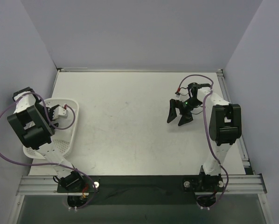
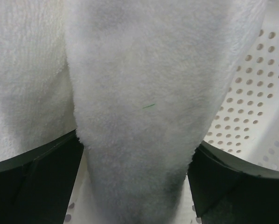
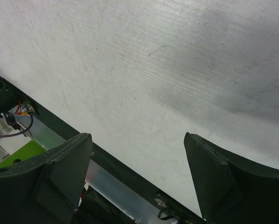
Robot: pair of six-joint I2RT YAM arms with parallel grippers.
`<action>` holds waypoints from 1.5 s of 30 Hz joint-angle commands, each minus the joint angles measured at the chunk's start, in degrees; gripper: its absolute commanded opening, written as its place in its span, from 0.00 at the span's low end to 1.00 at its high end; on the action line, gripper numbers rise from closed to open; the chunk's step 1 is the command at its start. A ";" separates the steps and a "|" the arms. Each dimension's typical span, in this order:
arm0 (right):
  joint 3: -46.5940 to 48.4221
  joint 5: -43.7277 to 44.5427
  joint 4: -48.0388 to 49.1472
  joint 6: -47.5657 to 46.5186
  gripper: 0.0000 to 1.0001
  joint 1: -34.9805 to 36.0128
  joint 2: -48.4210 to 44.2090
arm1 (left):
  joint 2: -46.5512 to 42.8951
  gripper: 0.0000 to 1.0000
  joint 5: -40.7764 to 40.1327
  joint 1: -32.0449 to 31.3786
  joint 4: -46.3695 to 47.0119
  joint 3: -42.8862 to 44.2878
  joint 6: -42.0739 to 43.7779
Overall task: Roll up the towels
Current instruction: Place the rolled towel into the container
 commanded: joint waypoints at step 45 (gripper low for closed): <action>-0.41 8.39 0.71 -2.15 1.00 -2.41 -15.55 | -20.02 0.97 5.83 -46.98 51.56 -11.26 -112.33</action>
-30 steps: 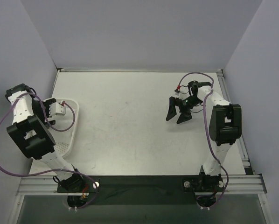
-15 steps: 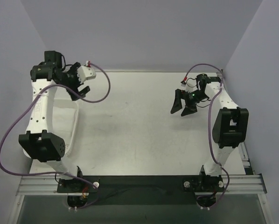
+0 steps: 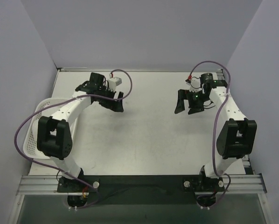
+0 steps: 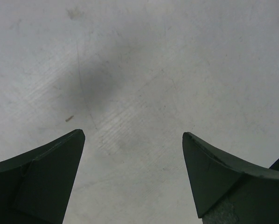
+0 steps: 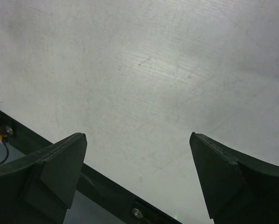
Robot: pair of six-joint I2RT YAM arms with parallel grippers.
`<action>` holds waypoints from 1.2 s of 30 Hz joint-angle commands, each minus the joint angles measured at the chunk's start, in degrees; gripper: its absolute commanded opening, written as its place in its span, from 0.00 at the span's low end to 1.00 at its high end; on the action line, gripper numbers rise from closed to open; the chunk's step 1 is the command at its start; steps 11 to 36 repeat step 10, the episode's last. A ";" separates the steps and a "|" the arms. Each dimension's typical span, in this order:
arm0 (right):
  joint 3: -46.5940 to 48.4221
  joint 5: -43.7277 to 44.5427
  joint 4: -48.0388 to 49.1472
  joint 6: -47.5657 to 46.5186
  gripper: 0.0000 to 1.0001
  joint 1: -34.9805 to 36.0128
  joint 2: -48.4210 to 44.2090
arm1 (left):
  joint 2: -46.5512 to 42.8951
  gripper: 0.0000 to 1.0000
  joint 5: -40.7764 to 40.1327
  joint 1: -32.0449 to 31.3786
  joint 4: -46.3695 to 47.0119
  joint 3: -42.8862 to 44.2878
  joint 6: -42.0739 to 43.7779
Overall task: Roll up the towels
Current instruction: Place the rolled towel into the container
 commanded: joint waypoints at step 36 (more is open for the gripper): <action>-15.17 10.57 6.25 -0.63 1.00 7.78 -8.72 | -9.66 0.97 -11.58 -0.03 11.17 -16.25 -2.22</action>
